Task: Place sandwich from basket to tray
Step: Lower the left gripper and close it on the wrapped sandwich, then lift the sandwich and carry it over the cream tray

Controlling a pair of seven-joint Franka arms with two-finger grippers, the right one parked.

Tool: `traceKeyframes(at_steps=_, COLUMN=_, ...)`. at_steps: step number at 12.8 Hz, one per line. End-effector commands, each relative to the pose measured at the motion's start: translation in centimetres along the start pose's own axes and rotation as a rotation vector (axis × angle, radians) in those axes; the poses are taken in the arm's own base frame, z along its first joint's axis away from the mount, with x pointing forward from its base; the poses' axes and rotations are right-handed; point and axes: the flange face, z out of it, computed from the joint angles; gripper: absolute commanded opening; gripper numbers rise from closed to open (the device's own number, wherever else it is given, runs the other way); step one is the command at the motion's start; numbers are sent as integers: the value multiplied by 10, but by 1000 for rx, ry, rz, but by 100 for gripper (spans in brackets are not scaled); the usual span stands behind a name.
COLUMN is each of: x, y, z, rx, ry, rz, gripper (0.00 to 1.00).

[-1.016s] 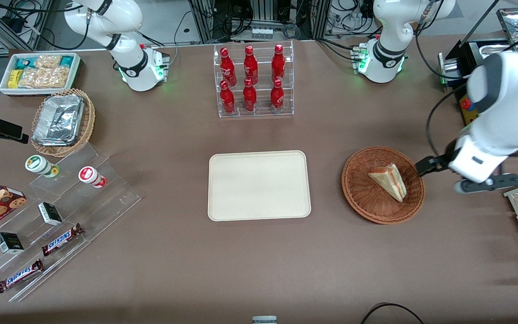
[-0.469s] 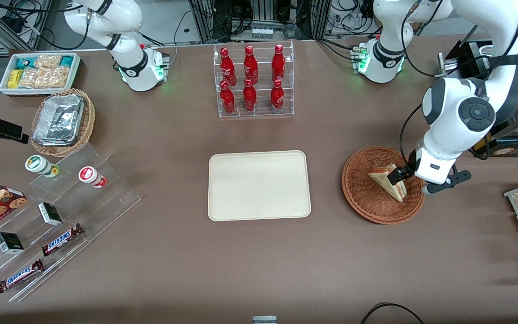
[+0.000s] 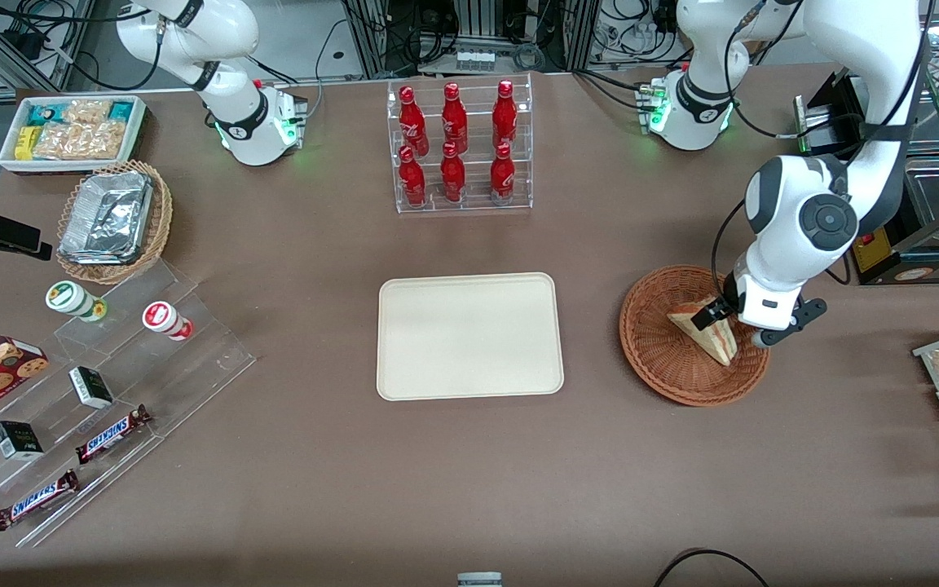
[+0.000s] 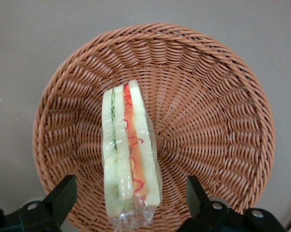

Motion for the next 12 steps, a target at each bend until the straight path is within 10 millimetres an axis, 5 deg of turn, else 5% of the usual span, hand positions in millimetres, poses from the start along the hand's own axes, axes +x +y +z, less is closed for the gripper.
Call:
traceKeyframes(at_steps=1, x=1, y=6, z=16, rx=-7, ry=17, rz=-40, gripper=100)
traceKeyframes(at_steps=4, x=1, y=7, z=40, rx=-3, ry=6, rz=-44, gripper=100)
traceKeyframes(at_steps=5, x=0, y=7, z=44, rx=1, ry=0, rz=-56, gripper=80)
traceKeyframes(at_steps=7, x=-1, y=7, z=50, rx=9, ry=-10, rz=-58, gripper=17)
traceKeyframes(at_steps=8, x=-2, y=8, z=50, rx=10, ry=-11, rz=-53, gripper=0)
traceKeyframes(at_steps=10, x=-5, y=18, z=32, rx=-2, ry=6, rz=-36, gripper=0)
traceKeyframes(at_steps=12, x=4, y=33, z=-14, rx=-1, ry=13, rz=-23, gripper=0)
